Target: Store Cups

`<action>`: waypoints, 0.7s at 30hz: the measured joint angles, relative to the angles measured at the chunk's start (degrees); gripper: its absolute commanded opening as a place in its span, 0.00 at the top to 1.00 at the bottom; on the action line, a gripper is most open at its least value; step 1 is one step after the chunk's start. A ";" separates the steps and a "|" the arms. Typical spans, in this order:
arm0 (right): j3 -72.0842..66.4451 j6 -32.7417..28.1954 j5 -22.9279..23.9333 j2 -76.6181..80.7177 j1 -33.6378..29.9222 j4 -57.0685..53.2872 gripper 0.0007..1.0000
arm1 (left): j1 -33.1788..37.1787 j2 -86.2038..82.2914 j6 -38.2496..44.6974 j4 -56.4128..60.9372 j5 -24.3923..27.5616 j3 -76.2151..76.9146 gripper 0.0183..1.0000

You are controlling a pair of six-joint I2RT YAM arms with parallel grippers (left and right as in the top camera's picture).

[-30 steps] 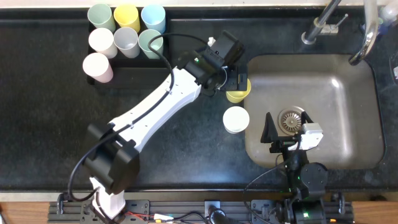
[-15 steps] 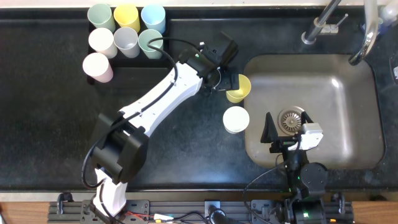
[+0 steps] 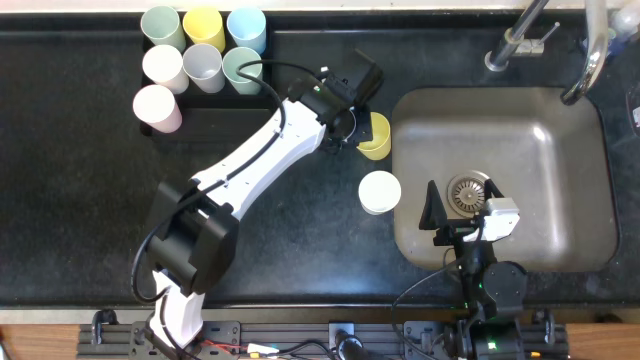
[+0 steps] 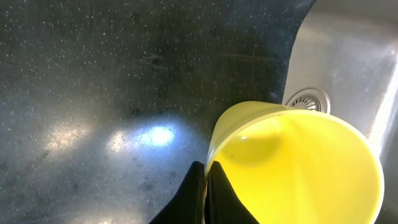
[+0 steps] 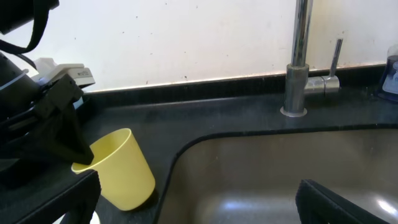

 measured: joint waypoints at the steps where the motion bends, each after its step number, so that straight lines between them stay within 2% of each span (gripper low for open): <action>1: 0.00 0.00 0.00 0.00 0.00 0.02 0.00 | 0.02 0.07 0.00 -0.42 0.00 0.28 0.98; 4: 0.00 0.00 0.00 0.00 0.00 0.04 0.00 | 1.03 0.20 -0.07 -5.42 -0.24 2.80 0.98; 9: 0.00 0.02 0.02 0.00 0.00 0.07 0.00 | 7.23 -6.29 -0.13 -11.52 -0.70 4.74 0.98; 15: 0.00 0.02 0.00 0.00 0.00 0.02 0.00 | 21.90 -17.84 -0.20 -20.33 -0.74 7.10 0.98; 18: 0.00 0.04 0.00 0.00 0.00 0.02 0.00 | 29.24 -18.84 -0.42 -23.78 -1.16 7.63 0.98; 21: 0.00 0.00 0.02 0.00 0.00 0.02 0.00 | 33.46 -17.07 -1.05 -27.06 -1.14 7.52 0.98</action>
